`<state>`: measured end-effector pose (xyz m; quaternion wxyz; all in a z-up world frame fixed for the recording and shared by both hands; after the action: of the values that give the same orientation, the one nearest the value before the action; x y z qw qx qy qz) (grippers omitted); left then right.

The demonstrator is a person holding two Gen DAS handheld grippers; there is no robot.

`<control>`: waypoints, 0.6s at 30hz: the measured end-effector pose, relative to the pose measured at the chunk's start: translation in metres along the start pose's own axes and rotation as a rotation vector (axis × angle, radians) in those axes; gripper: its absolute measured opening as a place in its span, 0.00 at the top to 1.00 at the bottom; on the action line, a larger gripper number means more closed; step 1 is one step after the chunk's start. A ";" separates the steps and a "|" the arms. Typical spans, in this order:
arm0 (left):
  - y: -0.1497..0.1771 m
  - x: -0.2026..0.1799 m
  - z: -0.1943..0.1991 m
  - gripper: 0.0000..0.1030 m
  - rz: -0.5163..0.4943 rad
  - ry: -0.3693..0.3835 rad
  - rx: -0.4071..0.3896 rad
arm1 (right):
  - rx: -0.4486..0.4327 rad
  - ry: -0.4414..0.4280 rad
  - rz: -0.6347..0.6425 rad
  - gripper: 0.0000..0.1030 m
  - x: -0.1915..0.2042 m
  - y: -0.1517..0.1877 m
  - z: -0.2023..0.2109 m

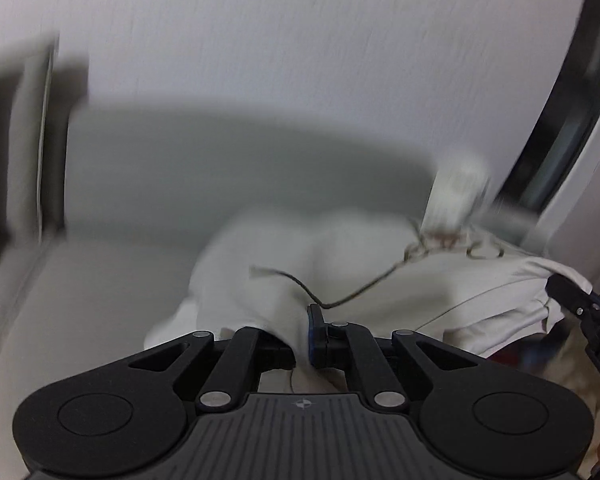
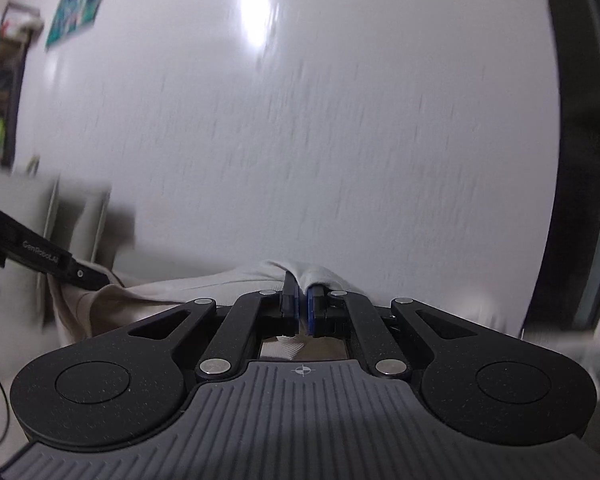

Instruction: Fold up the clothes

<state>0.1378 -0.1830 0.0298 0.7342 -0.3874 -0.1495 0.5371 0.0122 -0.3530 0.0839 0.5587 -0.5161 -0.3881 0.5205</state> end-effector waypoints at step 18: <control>0.168 0.017 -0.077 0.50 -0.115 -0.163 0.378 | 0.790 -0.008 -0.125 0.55 0.012 0.238 -0.012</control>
<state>0.0802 -0.1784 -0.1466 0.8087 -0.1890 -0.1269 0.5424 -0.0170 -0.3612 -0.1526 0.7433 -0.2347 -0.1907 0.5967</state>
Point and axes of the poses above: each gripper's, at about its wrist camera, not at the fingertips, and z roughly against the way its jaws point, x to its left, y to its underside, the point moved 4 cm from there along -z, roughly the way its jaws point, and after that the axes turned 11 degrees about -x, right-handed, at the moved point
